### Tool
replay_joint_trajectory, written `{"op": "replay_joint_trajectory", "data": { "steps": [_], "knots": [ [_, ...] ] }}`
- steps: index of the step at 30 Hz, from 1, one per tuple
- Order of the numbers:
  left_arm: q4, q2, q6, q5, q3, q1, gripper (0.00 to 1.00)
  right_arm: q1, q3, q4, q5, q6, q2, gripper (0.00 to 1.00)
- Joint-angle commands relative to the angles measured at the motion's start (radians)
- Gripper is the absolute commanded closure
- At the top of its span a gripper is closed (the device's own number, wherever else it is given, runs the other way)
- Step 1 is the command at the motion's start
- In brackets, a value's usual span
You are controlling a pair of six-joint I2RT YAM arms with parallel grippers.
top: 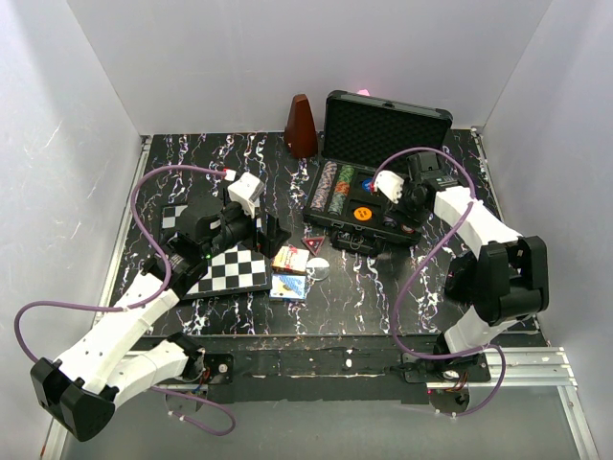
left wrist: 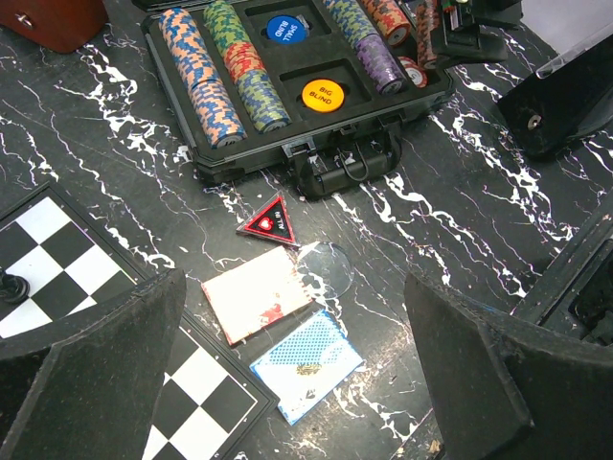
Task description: Pack up texas hold em set
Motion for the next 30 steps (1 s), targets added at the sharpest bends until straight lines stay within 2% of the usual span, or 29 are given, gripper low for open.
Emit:
{"op": "replay_joint_trajectory", "data": {
  "steps": [1, 16, 22, 23, 24, 25, 27, 30],
  "knots": [
    [-0.007, -0.022, 0.013, -0.012, -0.005, 0.002, 0.02, 0.015, 0.018, 0.041, 0.023, -0.046, 0.012, 0.99],
    [-0.007, -0.016, 0.015, -0.015, -0.005, 0.001, 0.02, 0.038, 0.007, 0.081, 0.078, -0.042, 0.073, 0.99],
    [-0.007, -0.006, 0.017, -0.016, -0.004, 0.002, 0.02, 0.04, -0.029, 0.168, 0.111, -0.043, 0.064, 0.72],
    [-0.007, -0.004, 0.017, -0.015, -0.004, 0.002, 0.02, 0.041, -0.032, 0.179, 0.114, -0.042, 0.064, 0.63],
    [-0.007, -0.006, 0.015, -0.013, -0.004, 0.002, 0.02, 0.041, -0.037, 0.185, 0.117, -0.042, 0.064, 0.38],
    [-0.007, -0.004, 0.017, -0.013, -0.005, 0.001, 0.02, 0.041, -0.037, 0.191, 0.123, -0.042, 0.064, 0.24],
    [-0.007, -0.001, 0.017, -0.015, -0.004, 0.001, 0.02, 0.044, -0.036, 0.194, 0.128, -0.035, 0.067, 0.18],
    [-0.005, 0.001, 0.017, -0.015, -0.005, 0.001, 0.02, 0.049, -0.031, 0.196, 0.131, -0.026, 0.058, 0.15]
  ]
}}
